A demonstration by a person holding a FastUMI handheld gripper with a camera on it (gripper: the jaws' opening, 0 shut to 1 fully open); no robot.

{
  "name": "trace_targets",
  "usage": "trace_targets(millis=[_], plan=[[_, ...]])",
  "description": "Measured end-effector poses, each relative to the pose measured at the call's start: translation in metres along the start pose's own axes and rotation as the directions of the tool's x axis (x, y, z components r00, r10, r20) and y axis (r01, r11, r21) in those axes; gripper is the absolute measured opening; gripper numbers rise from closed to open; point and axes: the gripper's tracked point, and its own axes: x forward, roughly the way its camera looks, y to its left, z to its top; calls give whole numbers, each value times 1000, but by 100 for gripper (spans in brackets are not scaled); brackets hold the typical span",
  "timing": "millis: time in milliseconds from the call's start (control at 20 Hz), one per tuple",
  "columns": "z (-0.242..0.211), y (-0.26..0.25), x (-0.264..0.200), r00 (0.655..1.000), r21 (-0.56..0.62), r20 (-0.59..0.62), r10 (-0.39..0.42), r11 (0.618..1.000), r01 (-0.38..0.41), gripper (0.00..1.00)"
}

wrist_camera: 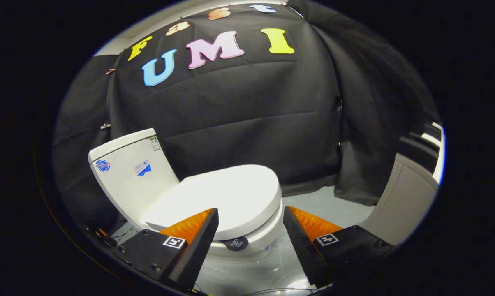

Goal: Open the toilet lid.

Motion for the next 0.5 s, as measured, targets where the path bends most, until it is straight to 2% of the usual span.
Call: trace_targets(millis=[150, 250, 500], plan=[[-23, 1, 4, 996, 131, -91, 26, 991, -14, 99], [-34, -2, 5, 990, 245, -133, 49, 969, -15, 99], [-71, 6, 13, 960, 507, -251, 123, 862, 22, 96]])
